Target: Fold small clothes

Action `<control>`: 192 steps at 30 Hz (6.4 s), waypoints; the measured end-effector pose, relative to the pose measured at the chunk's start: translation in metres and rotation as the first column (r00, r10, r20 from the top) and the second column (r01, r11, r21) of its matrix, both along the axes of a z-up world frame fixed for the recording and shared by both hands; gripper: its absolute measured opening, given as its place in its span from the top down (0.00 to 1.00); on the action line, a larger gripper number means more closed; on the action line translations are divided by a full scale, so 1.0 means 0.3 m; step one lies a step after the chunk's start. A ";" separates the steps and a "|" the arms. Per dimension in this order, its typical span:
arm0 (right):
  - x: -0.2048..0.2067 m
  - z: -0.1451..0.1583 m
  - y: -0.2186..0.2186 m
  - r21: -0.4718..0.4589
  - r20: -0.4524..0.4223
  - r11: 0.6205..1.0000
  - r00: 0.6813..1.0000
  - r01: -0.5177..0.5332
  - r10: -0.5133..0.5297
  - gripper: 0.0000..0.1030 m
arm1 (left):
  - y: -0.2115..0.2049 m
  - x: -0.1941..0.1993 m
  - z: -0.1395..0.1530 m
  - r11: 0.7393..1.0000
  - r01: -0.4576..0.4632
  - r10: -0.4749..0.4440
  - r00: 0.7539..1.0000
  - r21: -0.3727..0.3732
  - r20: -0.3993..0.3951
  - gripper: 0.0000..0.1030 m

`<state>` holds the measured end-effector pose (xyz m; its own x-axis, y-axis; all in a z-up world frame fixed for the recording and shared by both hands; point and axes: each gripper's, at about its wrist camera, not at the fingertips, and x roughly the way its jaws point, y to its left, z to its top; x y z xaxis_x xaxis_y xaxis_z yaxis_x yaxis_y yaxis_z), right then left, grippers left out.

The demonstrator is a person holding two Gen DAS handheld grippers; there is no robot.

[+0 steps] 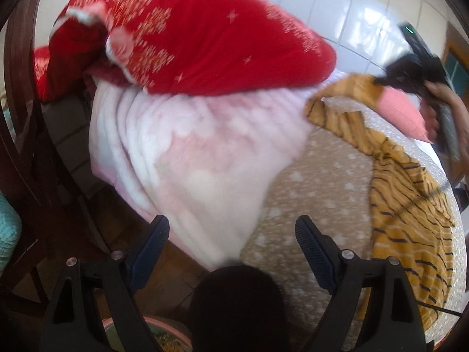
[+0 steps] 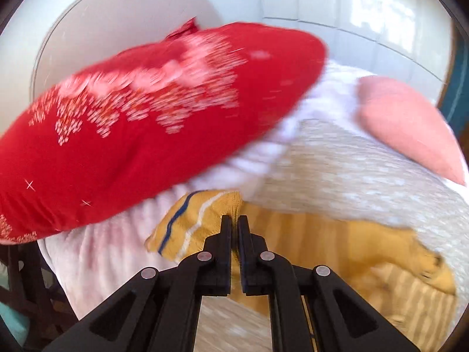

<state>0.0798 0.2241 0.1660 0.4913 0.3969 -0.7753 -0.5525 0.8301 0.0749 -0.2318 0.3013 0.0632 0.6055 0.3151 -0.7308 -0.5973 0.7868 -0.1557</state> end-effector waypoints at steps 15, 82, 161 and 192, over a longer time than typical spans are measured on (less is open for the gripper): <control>-0.053 -0.085 -1.297 -0.080 -0.059 0.800 0.798 0.595 -0.599 0.85 | -0.300 0.153 0.120 0.976 0.215 -0.215 0.976 0.037 0.007 0.16; -1.085 -0.277 -1.254 0.545 -0.334 0.790 0.937 0.282 -0.104 0.90 | -0.528 0.184 0.031 0.839 0.492 -0.491 0.869 -0.233 0.064 0.92; -0.417 -0.365 -1.496 0.339 -0.334 0.730 0.801 0.593 -0.496 0.29 | -0.284 1.030 -0.153 0.800 0.490 -0.532 0.846 -0.348 -0.033 0.13; -0.562 -0.212 -1.478 0.341 -0.247 0.744 0.818 0.574 -0.519 0.68 | -0.427 0.594 -0.004 0.871 0.458 -0.476 0.876 -0.180 -0.075 0.37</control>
<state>-0.0886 -0.2193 0.1023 0.6247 0.3668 -0.6893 0.0252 0.8729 0.4873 -0.0536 0.1731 0.0621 0.5646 -0.1041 -0.8188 -0.1866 0.9503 -0.2494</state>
